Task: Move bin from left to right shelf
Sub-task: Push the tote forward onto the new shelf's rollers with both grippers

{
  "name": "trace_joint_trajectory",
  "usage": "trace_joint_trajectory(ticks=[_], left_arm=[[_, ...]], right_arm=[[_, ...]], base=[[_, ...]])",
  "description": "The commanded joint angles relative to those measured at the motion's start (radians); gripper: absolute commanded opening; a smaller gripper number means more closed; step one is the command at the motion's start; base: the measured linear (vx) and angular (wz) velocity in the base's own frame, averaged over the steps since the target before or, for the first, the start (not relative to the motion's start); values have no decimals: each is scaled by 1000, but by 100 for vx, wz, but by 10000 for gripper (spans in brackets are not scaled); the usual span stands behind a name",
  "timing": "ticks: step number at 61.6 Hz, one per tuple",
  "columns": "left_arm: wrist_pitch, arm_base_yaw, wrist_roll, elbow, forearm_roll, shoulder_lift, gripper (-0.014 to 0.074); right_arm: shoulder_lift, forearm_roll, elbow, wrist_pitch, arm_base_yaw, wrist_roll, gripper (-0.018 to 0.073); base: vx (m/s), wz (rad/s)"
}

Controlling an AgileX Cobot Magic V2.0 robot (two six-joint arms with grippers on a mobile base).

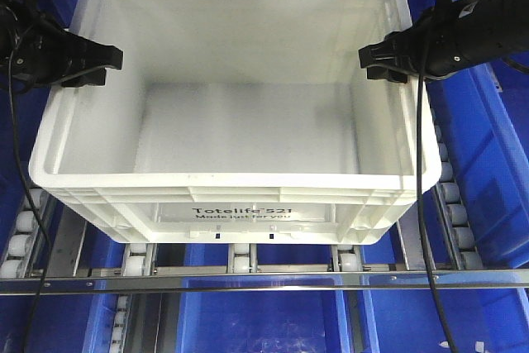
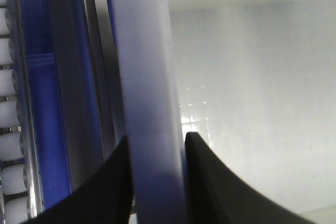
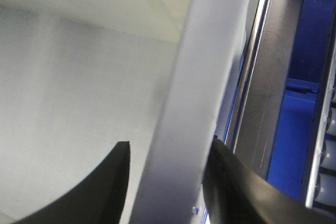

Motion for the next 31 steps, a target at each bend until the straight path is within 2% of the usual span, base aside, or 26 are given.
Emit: trace_joint_trajectory(ticks=[1, 11, 23, 31], left_arm=[[-79, -8, 46, -33, -40, -27, 51], [-98, -8, 47, -33, -38, -26, 183], [-101, -8, 47, -33, -38, -26, 374], [-115, -8, 47, -33, -38, -28, 446]], right_arm=[[-38, 43, -41, -103, 5, -52, 30], [-38, 46, -41, -103, 5, -65, 148], [-38, 46, -41, -105, 5, -65, 385], [-40, 45, -41, -107, 5, -65, 526]], base=[[0, 0], [0, 0], [0, 0], [0, 0]])
